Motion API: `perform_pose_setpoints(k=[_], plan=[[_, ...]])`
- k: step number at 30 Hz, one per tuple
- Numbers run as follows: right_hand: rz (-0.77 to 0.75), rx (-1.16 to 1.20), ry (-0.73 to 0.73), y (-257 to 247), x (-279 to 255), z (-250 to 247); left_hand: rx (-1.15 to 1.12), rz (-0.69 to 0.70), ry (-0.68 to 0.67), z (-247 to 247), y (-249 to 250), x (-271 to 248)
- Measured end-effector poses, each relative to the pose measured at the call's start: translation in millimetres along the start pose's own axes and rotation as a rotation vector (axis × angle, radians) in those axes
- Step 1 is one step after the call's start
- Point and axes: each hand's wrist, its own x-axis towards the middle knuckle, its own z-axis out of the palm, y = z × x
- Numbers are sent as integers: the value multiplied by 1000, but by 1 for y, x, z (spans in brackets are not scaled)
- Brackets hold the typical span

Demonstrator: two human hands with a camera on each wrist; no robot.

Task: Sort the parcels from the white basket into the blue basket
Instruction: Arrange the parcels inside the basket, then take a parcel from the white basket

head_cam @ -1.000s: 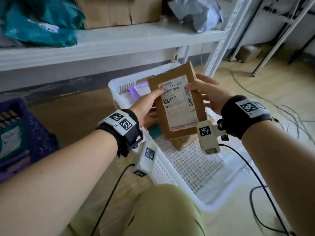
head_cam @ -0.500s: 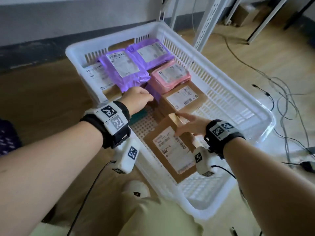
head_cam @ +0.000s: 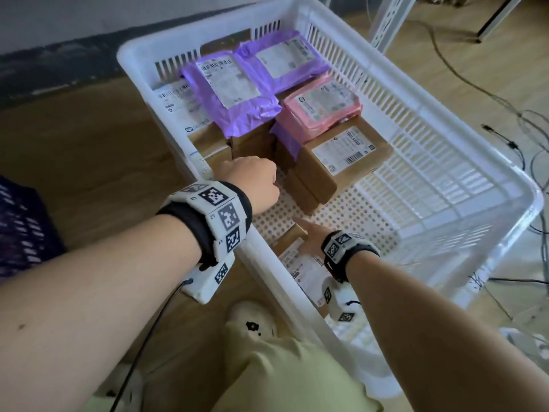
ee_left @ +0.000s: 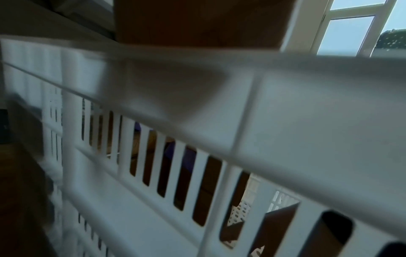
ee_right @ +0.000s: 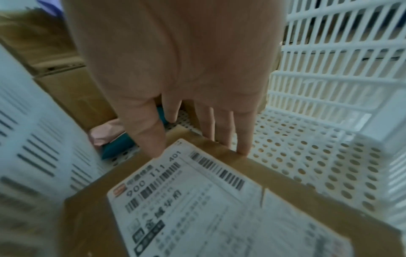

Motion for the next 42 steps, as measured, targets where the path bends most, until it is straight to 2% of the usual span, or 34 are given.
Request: perform_pose_setpoints(k=[6, 17, 24, 30, 35, 38, 42], plan=[[-39, -143, -69, -7, 2, 5, 44, 13, -15, 0, -1, 0], [-4, -111, -98, -6, -10, 7, 11, 16, -39, -5, 0, -2], [-33, -200, 222, -25, -51, -42, 5, 23, 28, -40, 5, -23], [-168, -150, 458, -60, -121, -78, 29, -44, 101, -80, -1, -60], [-304, -278, 603, -116, -167, -94, 41, -111, 213, -113, -22, -99], [-404, -295, 680, -158, -187, -90, 41, -202, 276, -128, -48, -130], [-528, -273, 689, -218, -208, -66, 52, -353, 297, -141, -95, -178]])
